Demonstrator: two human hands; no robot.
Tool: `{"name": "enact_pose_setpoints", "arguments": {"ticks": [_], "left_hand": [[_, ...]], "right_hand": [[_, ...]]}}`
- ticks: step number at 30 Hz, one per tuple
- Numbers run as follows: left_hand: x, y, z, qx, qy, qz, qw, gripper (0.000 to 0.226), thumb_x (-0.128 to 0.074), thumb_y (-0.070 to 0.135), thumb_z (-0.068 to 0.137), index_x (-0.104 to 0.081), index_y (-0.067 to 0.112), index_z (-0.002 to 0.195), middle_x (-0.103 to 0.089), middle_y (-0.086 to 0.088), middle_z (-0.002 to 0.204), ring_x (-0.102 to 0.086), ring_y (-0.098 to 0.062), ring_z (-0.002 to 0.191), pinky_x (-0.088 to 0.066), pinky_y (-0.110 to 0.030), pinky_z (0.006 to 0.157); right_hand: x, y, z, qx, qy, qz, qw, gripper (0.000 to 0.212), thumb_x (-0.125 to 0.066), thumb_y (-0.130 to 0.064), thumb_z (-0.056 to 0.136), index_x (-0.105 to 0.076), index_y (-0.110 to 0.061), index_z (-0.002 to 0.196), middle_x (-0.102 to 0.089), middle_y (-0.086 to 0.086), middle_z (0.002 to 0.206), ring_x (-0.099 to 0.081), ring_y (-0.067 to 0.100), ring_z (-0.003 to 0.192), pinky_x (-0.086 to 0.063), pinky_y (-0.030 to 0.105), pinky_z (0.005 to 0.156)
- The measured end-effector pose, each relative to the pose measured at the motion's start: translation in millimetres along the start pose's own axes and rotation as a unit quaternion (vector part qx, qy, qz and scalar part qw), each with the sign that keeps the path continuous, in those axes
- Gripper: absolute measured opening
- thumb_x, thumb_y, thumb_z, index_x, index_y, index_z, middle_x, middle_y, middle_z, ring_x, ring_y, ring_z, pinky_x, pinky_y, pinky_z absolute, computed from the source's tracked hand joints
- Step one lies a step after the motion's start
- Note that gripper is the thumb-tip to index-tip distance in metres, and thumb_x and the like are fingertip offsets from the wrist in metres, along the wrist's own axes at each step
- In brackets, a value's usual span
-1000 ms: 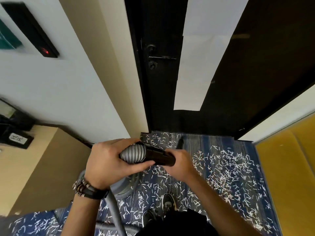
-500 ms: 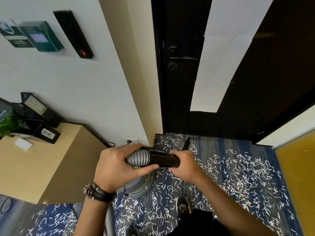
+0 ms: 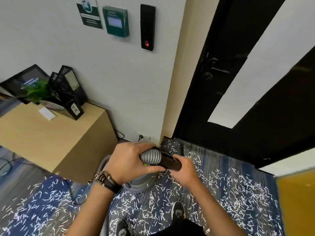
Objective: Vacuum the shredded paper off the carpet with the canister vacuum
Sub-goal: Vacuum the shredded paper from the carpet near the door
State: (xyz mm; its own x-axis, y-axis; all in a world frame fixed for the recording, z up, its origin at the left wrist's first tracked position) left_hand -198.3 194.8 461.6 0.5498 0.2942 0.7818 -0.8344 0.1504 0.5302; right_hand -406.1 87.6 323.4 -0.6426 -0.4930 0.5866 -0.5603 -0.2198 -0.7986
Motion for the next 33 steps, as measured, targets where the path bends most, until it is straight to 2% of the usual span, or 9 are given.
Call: {"name": "enact_pose_setpoints", "arguments": {"ticks": [3, 7, 10, 14, 16, 21, 25, 28, 33], "left_hand": [[10, -12, -9, 0.005, 0.006, -0.004, 1.0, 0.064, -0.07, 0.086, 0.069, -0.073, 0.038, 0.111, -0.078, 0.018, 0.094, -0.074, -0.004, 0.078, -0.061, -0.029, 0.069], [25, -23, -19, 0.009, 0.009, -0.003, 1.0, 0.07, -0.069, 0.086, 0.068, -0.061, 0.043, 0.122, -0.078, 0.02, 0.096, -0.071, 0.001, 0.08, -0.056, -0.019, 0.072], [35, -28, -25, 0.003, 0.014, 0.004, 1.0, 0.064, -0.07, 0.086, 0.068, -0.068, 0.043, 0.116, -0.078, 0.019, 0.095, -0.072, 0.0, 0.081, -0.059, -0.023, 0.071], [41, -33, -24, 0.019, 0.016, 0.025, 0.999, 0.07, -0.065, 0.092, 0.069, -0.077, 0.037, 0.111, -0.078, 0.017, 0.093, -0.073, -0.005, 0.079, -0.06, -0.032, 0.069], [44, -34, -23, 0.024, 0.019, 0.033, 0.999, 0.075, -0.063, 0.094, 0.068, -0.079, 0.035, 0.111, -0.079, 0.016, 0.094, -0.075, -0.007, 0.081, -0.06, -0.033, 0.07], [55, -36, -24, 0.031, 0.024, 0.011, 0.999, 0.073, -0.066, 0.092, 0.067, -0.08, 0.034, 0.108, -0.078, 0.019, 0.092, -0.072, 0.0, 0.078, -0.061, -0.028, 0.069], [69, -32, -24, 0.024, 0.025, -0.026, 0.999, 0.069, -0.073, 0.088, 0.067, -0.081, 0.034, 0.109, -0.076, 0.023, 0.092, -0.068, 0.009, 0.078, -0.058, -0.02, 0.071], [79, -26, -20, 0.012, 0.034, -0.037, 0.999, 0.067, -0.078, 0.084, 0.065, -0.082, 0.032, 0.107, -0.077, 0.022, 0.092, -0.07, 0.009, 0.079, -0.058, -0.02, 0.071], [79, -18, -9, 0.002, 0.064, -0.023, 0.998, 0.068, -0.077, 0.082, 0.066, -0.083, 0.027, 0.104, -0.079, 0.016, 0.092, -0.073, 0.002, 0.079, -0.058, -0.023, 0.073]], "right_hand": [[-13, -19, 4, 0.023, 0.001, 0.008, 1.0, 0.039, -0.079, -0.014, 0.079, -0.063, -0.049, 0.073, -0.067, -0.02, 0.071, -0.063, -0.001, 0.067, -0.04, 0.012, 0.057], [-35, -34, 6, 0.049, -0.008, 0.015, 0.999, 0.032, -0.077, -0.02, 0.078, -0.063, -0.048, 0.072, -0.063, -0.02, 0.067, -0.057, 0.001, 0.062, -0.037, 0.017, 0.054], [-45, -36, 3, 0.055, -0.005, 0.021, 0.998, 0.022, -0.076, -0.016, 0.08, -0.065, -0.035, 0.075, -0.063, -0.011, 0.067, -0.055, 0.003, 0.061, -0.038, 0.025, 0.055], [-48, -43, 8, 0.061, 0.017, 0.039, 0.997, 0.032, -0.078, -0.012, 0.079, -0.062, -0.038, 0.072, -0.062, -0.013, 0.067, -0.054, 0.002, 0.061, -0.037, 0.019, 0.054], [-52, -47, 13, 0.061, 0.013, 0.046, 0.997, 0.025, -0.078, -0.01, 0.078, -0.065, -0.031, 0.073, -0.063, -0.009, 0.068, -0.054, 0.001, 0.062, -0.038, 0.021, 0.055], [-58, -56, 17, 0.076, -0.015, 0.043, 0.996, 0.017, -0.08, -0.011, 0.078, -0.066, -0.022, 0.078, -0.064, -0.008, 0.069, -0.055, 0.0, 0.065, -0.039, 0.022, 0.058], [-59, -64, 4, 0.075, -0.036, 0.069, 0.994, 0.026, -0.076, -0.014, 0.08, -0.068, -0.039, 0.08, -0.067, -0.015, 0.072, -0.058, -0.001, 0.067, -0.04, 0.017, 0.06], [-57, -66, -1, 0.073, -0.044, 0.086, 0.993, 0.009, -0.076, -0.02, 0.08, -0.07, -0.026, 0.084, -0.068, -0.003, 0.075, -0.057, 0.002, 0.067, -0.042, 0.021, 0.061], [-41, -67, 8, 0.081, -0.012, 0.07, 0.994, 0.009, -0.074, -0.023, 0.077, -0.068, -0.021, 0.083, -0.065, 0.001, 0.071, -0.053, 0.004, 0.063, -0.042, 0.026, 0.059]]}}
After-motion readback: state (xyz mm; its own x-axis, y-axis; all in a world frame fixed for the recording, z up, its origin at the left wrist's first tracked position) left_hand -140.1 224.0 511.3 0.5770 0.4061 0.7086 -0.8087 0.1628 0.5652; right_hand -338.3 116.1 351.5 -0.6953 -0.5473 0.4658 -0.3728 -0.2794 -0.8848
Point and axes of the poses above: each hand's wrist, its own z-axis towards the middle knuckle, its own x-axis out of the back of the hand, y = z × x, the point moved 2 cm from there along z, towards the middle knuckle
